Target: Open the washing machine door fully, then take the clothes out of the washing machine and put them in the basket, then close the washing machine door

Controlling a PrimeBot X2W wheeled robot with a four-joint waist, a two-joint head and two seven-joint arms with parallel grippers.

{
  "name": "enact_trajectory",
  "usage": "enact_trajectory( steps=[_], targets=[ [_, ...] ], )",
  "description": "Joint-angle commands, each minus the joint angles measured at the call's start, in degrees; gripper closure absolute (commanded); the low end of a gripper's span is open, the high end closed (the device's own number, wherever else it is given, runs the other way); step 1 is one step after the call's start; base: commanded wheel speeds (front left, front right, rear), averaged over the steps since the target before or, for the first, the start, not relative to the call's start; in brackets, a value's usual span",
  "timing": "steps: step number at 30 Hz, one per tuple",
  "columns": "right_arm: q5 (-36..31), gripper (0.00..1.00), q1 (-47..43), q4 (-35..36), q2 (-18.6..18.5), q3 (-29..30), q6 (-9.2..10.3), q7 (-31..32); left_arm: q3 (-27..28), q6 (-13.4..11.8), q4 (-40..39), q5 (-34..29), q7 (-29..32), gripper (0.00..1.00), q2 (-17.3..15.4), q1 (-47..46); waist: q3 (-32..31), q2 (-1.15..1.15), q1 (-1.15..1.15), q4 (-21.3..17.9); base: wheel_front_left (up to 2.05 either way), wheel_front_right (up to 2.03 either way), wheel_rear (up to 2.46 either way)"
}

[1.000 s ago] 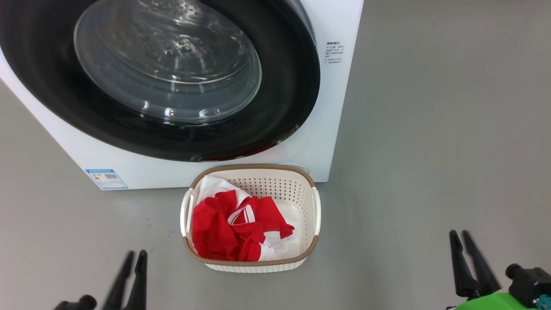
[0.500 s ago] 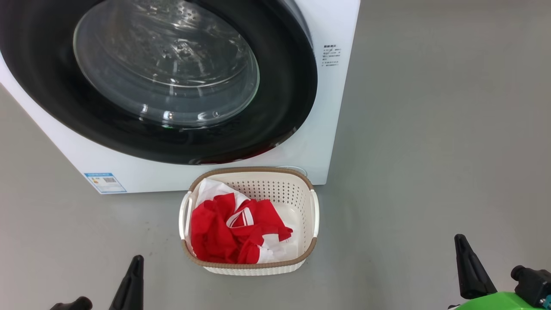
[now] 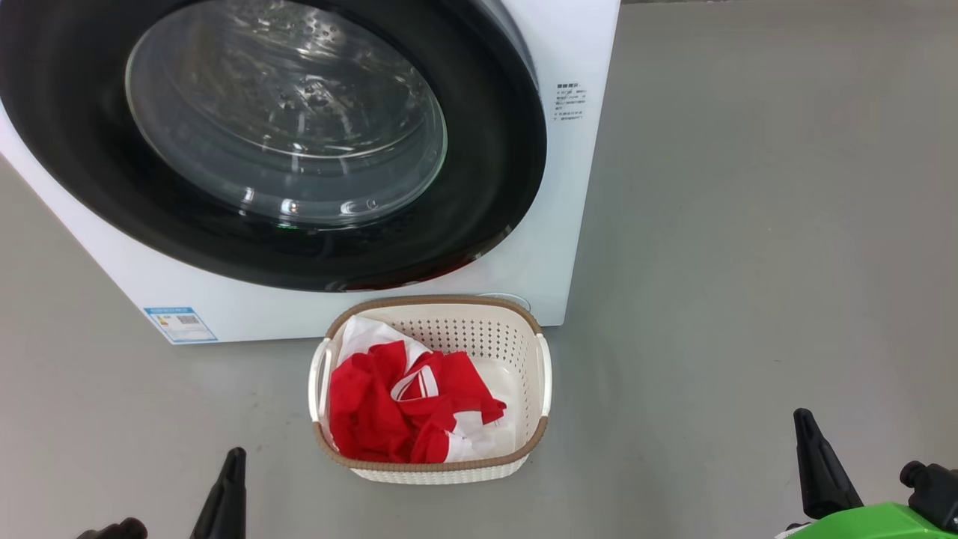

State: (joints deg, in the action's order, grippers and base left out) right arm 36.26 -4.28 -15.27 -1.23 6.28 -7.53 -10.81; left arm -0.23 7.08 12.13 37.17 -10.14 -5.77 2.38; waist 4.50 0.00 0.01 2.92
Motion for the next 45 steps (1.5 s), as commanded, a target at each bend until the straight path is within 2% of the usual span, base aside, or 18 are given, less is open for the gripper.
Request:
enact_trajectory(
  steps=[1,45],
  targets=[
    [1.84,1.0,2.25,1.26,-0.87,-0.43,0.01,0.47,0.93,0.1,-0.97,1.71,0.33,1.0,-0.43,-1.94,-0.08,0.0,-0.01,-0.06,0.0,0.0,0.0],
    [26.62,1.0,5.91,1.28,-1.56,-0.58,0.02,7.7,2.86,0.24,0.3,26.34,7.12,1.0,0.56,-4.87,-2.0,0.0,-0.01,-1.35,0.0,0.0,0.0]
  ],
)
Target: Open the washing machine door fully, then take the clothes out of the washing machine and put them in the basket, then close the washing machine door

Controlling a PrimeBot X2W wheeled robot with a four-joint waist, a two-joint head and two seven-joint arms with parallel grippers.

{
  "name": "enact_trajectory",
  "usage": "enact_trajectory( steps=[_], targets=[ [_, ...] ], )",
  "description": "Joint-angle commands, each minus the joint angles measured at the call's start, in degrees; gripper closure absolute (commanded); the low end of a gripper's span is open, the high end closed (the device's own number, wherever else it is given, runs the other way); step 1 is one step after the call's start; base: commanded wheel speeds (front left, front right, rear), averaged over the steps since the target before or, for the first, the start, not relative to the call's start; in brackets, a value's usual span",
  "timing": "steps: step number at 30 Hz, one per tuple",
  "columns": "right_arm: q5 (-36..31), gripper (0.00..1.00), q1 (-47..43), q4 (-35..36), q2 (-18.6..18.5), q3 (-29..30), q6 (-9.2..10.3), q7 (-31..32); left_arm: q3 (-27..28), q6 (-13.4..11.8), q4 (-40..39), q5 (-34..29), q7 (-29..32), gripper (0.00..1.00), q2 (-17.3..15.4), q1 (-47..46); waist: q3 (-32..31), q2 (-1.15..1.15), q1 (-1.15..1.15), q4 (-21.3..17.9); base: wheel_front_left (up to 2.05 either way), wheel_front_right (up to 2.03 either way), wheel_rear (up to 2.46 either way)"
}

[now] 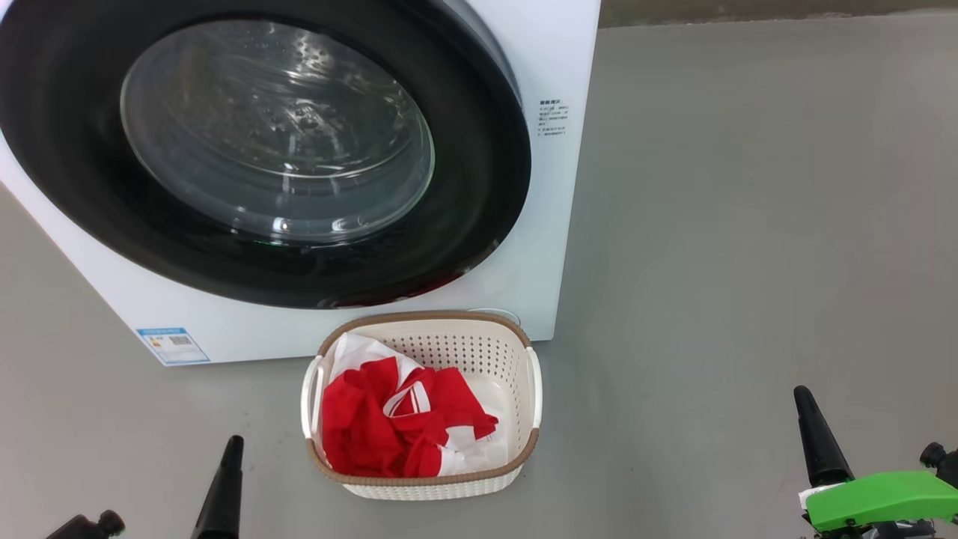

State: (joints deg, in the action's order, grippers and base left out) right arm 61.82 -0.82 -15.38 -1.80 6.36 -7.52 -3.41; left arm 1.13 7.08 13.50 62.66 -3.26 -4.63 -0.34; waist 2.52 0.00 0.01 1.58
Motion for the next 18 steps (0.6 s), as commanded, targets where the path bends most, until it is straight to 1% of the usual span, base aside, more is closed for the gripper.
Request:
enact_trajectory(
  steps=[1,18],
  targets=[
    [1.64,1.0,2.54,1.39,-1.0,-0.66,0.01,0.48,1.56,0.24,-1.03,1.42,0.41,1.0,-0.55,-2.21,-0.07,0.0,0.0,-0.04,0.0,0.0,0.0],
    [11.34,1.0,4.0,1.39,-1.2,-0.61,0.02,3.42,2.47,0.29,-0.52,11.02,3.21,1.0,-0.05,-3.38,-0.82,0.0,0.0,-0.55,0.0,0.0,0.0]
  ],
)
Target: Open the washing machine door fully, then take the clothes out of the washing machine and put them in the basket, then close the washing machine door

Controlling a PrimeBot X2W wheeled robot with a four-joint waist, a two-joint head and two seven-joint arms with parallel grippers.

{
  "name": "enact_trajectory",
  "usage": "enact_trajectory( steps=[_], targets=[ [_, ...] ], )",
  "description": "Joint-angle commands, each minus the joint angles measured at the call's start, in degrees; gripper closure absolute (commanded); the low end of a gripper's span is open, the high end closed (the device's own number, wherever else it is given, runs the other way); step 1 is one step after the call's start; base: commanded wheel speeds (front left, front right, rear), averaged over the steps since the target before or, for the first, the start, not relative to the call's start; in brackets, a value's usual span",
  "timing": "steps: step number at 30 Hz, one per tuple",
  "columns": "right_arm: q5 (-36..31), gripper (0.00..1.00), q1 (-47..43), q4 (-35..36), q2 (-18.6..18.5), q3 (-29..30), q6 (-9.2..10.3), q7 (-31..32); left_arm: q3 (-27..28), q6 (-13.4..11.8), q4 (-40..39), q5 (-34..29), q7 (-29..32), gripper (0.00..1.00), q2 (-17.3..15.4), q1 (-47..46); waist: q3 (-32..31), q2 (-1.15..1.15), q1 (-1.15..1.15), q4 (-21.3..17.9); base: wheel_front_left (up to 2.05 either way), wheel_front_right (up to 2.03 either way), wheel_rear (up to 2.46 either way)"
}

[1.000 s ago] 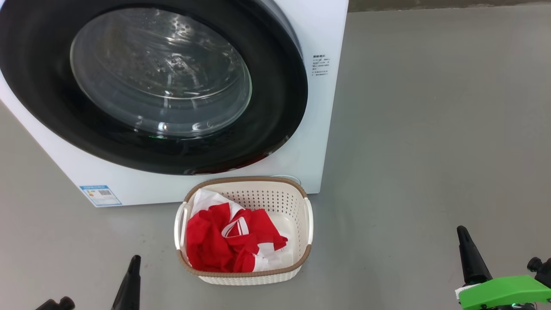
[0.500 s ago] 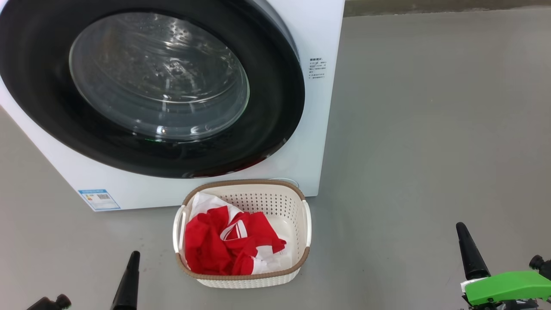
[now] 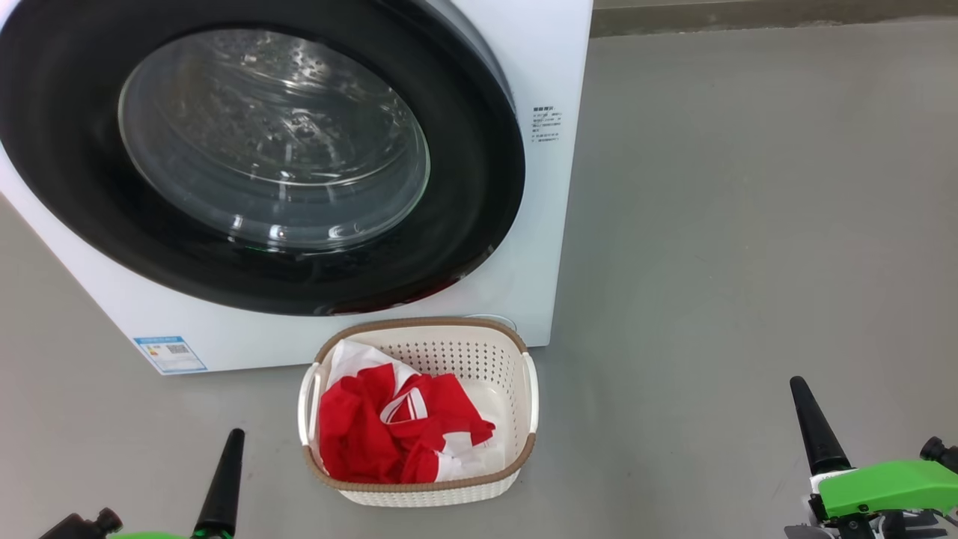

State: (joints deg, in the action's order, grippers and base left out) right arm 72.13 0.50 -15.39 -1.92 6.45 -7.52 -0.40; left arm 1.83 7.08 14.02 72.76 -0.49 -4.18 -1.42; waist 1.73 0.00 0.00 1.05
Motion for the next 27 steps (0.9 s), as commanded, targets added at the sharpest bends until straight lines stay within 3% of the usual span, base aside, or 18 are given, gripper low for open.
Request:
enact_trajectory(
  steps=[1,27],
  targets=[
    [1.59,1.0,2.77,1.4,-1.09,-0.71,0.02,0.58,1.82,0.3,-1.01,1.49,0.61,1.0,-0.47,-2.38,-0.07,0.0,0.0,-0.05,0.0,0.0,0.0],
    [16.39,1.0,5.0,1.4,-1.35,-0.58,0.03,5.13,3.3,0.38,-0.23,16.11,4.97,1.0,0.35,-4.18,-1.23,0.0,0.0,-0.83,0.0,0.0,0.0]
  ],
)
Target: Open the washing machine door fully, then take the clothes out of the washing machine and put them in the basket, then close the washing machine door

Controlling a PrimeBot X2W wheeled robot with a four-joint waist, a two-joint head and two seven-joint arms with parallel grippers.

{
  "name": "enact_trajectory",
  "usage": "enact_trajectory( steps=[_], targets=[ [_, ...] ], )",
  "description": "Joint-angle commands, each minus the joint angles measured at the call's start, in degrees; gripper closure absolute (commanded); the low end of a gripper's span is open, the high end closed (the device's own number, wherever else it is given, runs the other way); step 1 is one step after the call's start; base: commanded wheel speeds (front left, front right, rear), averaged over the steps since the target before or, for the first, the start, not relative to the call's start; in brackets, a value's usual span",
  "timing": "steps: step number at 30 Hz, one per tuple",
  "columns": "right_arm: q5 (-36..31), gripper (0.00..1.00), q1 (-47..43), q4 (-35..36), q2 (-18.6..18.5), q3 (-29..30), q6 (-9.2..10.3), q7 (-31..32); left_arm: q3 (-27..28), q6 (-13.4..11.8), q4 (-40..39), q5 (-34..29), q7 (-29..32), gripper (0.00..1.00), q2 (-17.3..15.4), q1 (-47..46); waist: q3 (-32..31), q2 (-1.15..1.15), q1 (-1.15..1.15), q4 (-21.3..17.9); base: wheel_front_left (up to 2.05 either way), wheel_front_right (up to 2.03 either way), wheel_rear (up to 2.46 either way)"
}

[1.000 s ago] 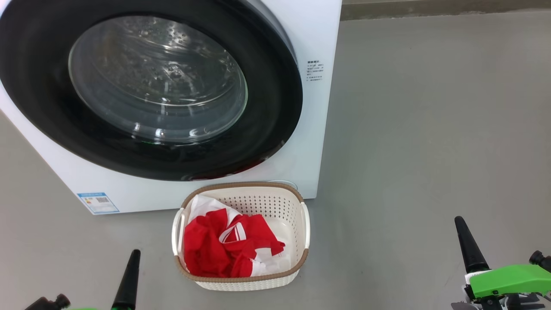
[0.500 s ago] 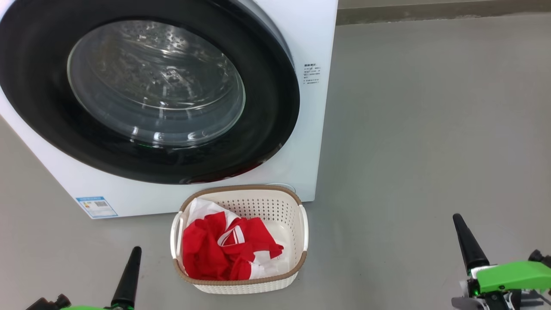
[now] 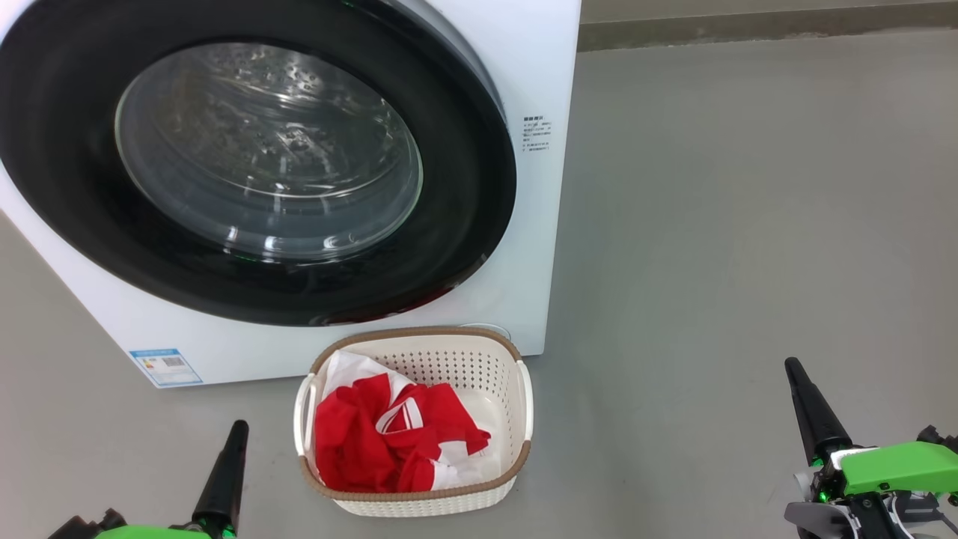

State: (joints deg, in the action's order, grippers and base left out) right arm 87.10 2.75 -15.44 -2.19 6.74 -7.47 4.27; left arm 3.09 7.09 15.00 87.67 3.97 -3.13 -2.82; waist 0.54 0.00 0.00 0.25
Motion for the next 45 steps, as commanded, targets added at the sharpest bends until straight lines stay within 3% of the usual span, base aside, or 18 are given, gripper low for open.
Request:
enact_trajectory(
  steps=[1,8,45],
  targets=[
    [1.99,1.0,2.83,1.45,-1.08,-0.86,-0.03,0.63,2.1,0.37,-1.18,1.77,0.68,1.0,-0.67,-2.85,-0.08,0.0,0.0,-0.06,0.0,0.0,0.0],
    [5.56,1.0,3.37,1.45,-1.14,-0.81,-0.02,1.74,2.48,0.4,-0.99,5.29,1.75,1.0,-0.45,-3.29,-0.36,0.0,0.0,-0.25,0.0,0.0,0.0],
    [5.34,1.0,3.4,1.44,-0.95,-0.54,-0.02,1.96,2.87,0.4,-0.97,4.96,2.07,1.0,-0.18,-3.32,-0.36,0.0,0.0,-0.25,0.0,0.0,0.0]
  ],
)
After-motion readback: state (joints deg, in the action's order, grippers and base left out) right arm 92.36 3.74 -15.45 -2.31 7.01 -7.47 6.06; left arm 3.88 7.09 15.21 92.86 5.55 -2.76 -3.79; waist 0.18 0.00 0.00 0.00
